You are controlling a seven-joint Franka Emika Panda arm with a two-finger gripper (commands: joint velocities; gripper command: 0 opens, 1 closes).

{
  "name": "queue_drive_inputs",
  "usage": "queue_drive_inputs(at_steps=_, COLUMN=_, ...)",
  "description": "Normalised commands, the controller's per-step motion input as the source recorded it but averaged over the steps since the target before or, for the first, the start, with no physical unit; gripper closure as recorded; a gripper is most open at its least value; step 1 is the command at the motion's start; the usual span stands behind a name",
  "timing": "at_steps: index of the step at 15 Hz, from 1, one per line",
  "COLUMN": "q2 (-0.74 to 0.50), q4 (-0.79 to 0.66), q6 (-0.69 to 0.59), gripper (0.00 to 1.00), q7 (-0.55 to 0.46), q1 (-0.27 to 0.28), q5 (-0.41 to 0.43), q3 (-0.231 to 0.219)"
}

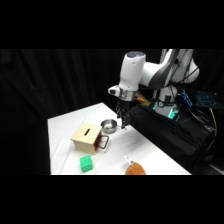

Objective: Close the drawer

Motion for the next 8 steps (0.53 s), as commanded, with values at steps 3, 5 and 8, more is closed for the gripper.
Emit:
queue_drive_inputs(at_steps=3, q2=0.00, q4=0.57, q6=-0.65, gripper=0.00, q7=-0.68, q1=-0.473, q5=0.314, q3=0.298)
queue_drive_inputs(at_steps=5, q2=0.11, q4=0.52, q6=-0.49, gripper=0.00, q7=-0.54, q1=-0.322, q5=0.257, q3=0.211)
queue_drive_inputs(at_steps=8, q2=0.18, q4=0.48, q6=-0.42, gripper=0.00, q7=-0.41, q1=-0.221, q5=0.209, q3=0.175)
